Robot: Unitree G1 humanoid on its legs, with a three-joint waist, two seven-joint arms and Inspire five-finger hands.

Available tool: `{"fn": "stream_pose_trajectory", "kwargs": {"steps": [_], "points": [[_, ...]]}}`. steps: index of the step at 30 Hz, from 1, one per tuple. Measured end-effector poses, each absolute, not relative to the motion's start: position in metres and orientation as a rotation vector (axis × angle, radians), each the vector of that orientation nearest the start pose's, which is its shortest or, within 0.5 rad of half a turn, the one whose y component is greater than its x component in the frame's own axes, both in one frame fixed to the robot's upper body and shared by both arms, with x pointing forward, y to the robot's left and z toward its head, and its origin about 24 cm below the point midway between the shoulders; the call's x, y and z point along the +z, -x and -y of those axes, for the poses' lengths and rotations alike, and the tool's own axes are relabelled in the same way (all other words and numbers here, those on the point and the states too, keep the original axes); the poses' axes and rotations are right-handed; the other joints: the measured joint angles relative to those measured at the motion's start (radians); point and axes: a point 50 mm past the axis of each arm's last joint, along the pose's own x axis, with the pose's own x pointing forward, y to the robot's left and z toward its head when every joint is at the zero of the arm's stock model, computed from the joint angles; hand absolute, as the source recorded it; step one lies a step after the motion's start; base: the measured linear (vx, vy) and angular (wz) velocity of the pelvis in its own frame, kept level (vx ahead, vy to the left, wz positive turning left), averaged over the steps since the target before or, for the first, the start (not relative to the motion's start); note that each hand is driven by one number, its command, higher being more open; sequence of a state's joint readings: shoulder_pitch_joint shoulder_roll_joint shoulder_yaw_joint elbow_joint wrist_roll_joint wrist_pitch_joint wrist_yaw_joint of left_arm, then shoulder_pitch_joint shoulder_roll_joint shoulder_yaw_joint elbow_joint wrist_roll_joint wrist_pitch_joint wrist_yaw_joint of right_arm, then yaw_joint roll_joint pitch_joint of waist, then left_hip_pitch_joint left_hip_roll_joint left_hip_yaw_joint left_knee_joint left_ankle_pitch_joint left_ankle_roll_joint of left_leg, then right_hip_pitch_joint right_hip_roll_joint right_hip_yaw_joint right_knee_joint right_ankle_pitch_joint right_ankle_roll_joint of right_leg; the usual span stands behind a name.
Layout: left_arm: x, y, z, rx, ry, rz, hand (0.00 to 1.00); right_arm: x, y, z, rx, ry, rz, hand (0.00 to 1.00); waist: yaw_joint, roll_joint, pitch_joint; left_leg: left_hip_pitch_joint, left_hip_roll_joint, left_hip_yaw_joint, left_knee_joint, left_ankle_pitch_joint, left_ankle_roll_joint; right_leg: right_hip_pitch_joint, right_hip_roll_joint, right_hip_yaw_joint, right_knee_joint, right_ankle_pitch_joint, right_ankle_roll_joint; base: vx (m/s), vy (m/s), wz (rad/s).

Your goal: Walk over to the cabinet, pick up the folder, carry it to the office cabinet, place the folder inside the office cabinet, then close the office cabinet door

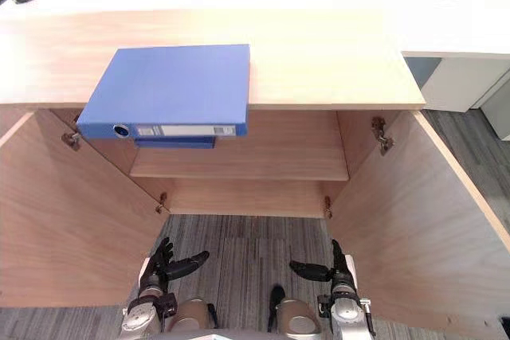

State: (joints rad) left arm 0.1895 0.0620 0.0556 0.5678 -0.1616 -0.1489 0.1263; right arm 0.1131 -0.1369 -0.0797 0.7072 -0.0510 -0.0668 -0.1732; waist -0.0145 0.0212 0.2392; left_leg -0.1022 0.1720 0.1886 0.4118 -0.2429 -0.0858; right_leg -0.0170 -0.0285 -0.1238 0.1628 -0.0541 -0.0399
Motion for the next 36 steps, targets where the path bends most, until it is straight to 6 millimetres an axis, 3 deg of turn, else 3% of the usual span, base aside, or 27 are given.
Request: {"fn": "stream_pose_trajectory", "kwargs": {"steps": [1,2,3,4,5,8,12,21,26,31,36], "points": [[-0.099,-0.155,-0.198,0.308,0.063,-0.578,1.0,-0.113,-0.153,0.225,-0.301,0.215,-0.731,1.0,0.0,0.002,-0.001,0.006,-0.011,-0.009,-0.075,0.029,-0.002,0.005,-0.003,0.003,-0.007,0.001,0.003,0.28,0.125,-0.21],[-0.09,-0.162,-0.2,0.313,0.059,-0.527,1.0,-0.112,-0.152,0.231,-0.326,0.215,-0.731,1.0,-0.002,0.015,-0.006,0.02,-0.021,-0.017,-0.21,0.171,-0.005,0.02,0.002,0.008,-0.02,-0.006,0.022,0.22,0.148,-0.12],[-0.086,-0.164,-0.2,0.311,0.049,-0.509,1.0,-0.112,-0.149,0.234,-0.334,0.221,-0.734,1.0,-0.004,0.029,-0.012,0.021,-0.018,-0.022,-0.237,0.261,-0.001,0.028,0.012,0.008,-0.025,-0.012,0.032,0.26,0.203,0.01],[-0.079,-0.172,-0.204,0.305,0.006,-0.472,1.0,-0.114,-0.145,0.235,-0.344,0.217,-0.746,1.0,-0.006,0.022,-0.015,0.041,-0.03,-0.025,-0.261,0.25,0.027,0.042,0.0,0.006,-0.028,-0.02,0.045,0.18,0.171,0.19],[-0.068,-0.178,-0.207,0.309,-0.041,-0.419,1.0,-0.114,-0.139,0.235,-0.347,0.219,-0.751,1.0,-0.005,0.011,-0.021,0.057,-0.055,-0.029,-0.299,0.256,0.032,0.044,-0.022,0.004,-0.029,-0.029,0.061,0.15,0.157,0.23],[-0.049,-0.186,-0.215,0.326,-0.107,-0.324,1.0,-0.117,-0.133,0.235,-0.349,0.22,-0.764,1.0,-0.005,0.012,-0.022,0.089,-0.096,-0.03,-0.35,0.268,0.048,0.064,-0.057,-0.002,-0.046,-0.038,0.083,0.1,0.12,0.14],[-0.023,-0.181,-0.223,0.386,-0.184,-0.203,1.0,-0.118,-0.132,0.23,-0.339,0.21,-0.765,1.0,-0.004,0.013,-0.022,0.121,-0.119,-0.045,-0.389,0.274,0.058,0.094,-0.072,-0.02,-0.062,-0.044,0.093,0.06,0.042,0.13],[0.027,-0.168,-0.222,0.422,-0.377,0.022,1.0,-0.116,-0.135,0.23,-0.323,0.253,-0.744,1.0,0.014,0.027,-0.049,0.147,-0.124,-0.074,-0.423,0.292,0.062,0.121,-0.068,-0.046,-0.078,-0.044,0.092,-0.02,-0.009,0.1],[0.07,-0.171,-0.218,0.41,-0.577,0.24,1.0,-0.125,-0.126,0.227,-0.274,0.3,-0.797,1.0,0.024,0.029,-0.074,0.157,-0.123,-0.092,-0.45,0.311,0.059,0.13,-0.06,-0.061,-0.08,-0.046,0.092,-0.04,-0.019,0.1],[0.091,-0.172,-0.21,0.412,-0.659,0.367,1.0,-0.129,-0.121,0.222,-0.239,0.323,-0.821,1.0,0.022,0.026,-0.097,0.175,-0.121,-0.092,-0.45,0.311,0.059,0.153,-0.055,-0.06,-0.082,-0.045,0.092,0.0,0.0,0.0],[0.096,-0.175,-0.203,0.345,-0.721,0.41,1.0,-0.133,-0.115,0.222,-0.236,0.324,-0.854,1.0,0.02,0.024,-0.118,0.192,-0.119,-0.086,-0.473,0.318,0.056,0.156,-0.052,-0.051,-0.082,-0.045,0.092,-0.03,-0.008,-0.04]]}}
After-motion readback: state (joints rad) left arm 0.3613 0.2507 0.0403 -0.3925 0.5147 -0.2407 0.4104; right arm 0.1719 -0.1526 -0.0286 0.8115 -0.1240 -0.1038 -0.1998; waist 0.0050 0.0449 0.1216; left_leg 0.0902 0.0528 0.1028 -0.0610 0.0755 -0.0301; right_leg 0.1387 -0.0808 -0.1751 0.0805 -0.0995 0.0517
